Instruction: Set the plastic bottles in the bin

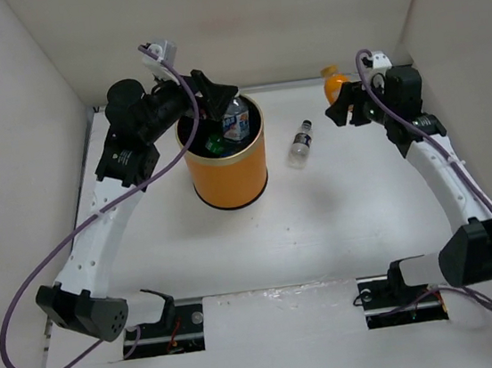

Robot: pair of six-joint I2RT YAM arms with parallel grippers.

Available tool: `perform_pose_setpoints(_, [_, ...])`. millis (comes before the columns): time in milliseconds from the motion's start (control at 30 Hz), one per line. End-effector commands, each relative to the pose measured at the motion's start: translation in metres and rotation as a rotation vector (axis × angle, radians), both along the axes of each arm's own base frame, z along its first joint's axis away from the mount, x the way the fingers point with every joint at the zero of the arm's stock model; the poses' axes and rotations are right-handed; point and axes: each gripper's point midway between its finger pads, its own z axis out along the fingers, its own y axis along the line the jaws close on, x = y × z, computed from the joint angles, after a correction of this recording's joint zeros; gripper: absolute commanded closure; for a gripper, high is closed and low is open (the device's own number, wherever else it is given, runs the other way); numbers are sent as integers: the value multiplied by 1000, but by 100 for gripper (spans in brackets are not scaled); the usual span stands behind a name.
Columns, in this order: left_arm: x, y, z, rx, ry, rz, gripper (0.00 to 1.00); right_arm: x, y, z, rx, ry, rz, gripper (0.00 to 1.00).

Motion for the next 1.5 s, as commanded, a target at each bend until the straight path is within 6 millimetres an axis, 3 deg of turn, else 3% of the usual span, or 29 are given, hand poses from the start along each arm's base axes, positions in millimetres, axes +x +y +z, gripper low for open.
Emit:
perform_pose_setpoints(0, [-30,-24,20,-64,-75,-210,0,-29,62,70,30,-269,350,100])
perform_pose_setpoints(33, [-33,-27,19,-73,-78,-240,0,-41,69,91,29,-326,389,100])
perform_pose_setpoints(133, [-35,-39,6,-91,-49,-327,0,-73,89,127,41,-422,464,100])
perform_pose_setpoints(233, [-37,-46,4,-99,-40,-374,0,-89,101,148,66,-461,496,100])
perform_pose_setpoints(433, [-42,-50,0,-122,-51,-422,0,-86,137,166,121,-453,513,100])
perform_pose_setpoints(533, [-46,-50,-1,-128,-57,-433,0,-79,164,164,133,-427,524,100])
perform_pose_setpoints(567, [-46,-50,-1,-128,-57,-433,0,-78,171,173,148,-438,526,100])
perform_pose_setpoints(733, [-58,-46,7,-141,-105,-443,0,-65,209,165,162,-394,550,100])
perform_pose_setpoints(867, [-53,-44,4,-130,-100,-415,0,-80,235,165,173,-388,603,100])
perform_pose_setpoints(967, [-54,-45,3,-128,-100,-424,0,-81,242,162,174,-385,616,100])
perform_pose_setpoints(1167, [-51,-44,6,-132,-96,-404,0,-104,258,165,199,-424,704,100])
perform_pose_setpoints(1233, [-44,-44,-2,-130,-64,-383,0,-115,262,172,216,-448,746,100])
perform_pose_setpoints(1467, [-36,-41,-2,-132,-63,-340,0,-135,261,169,235,-470,803,100])
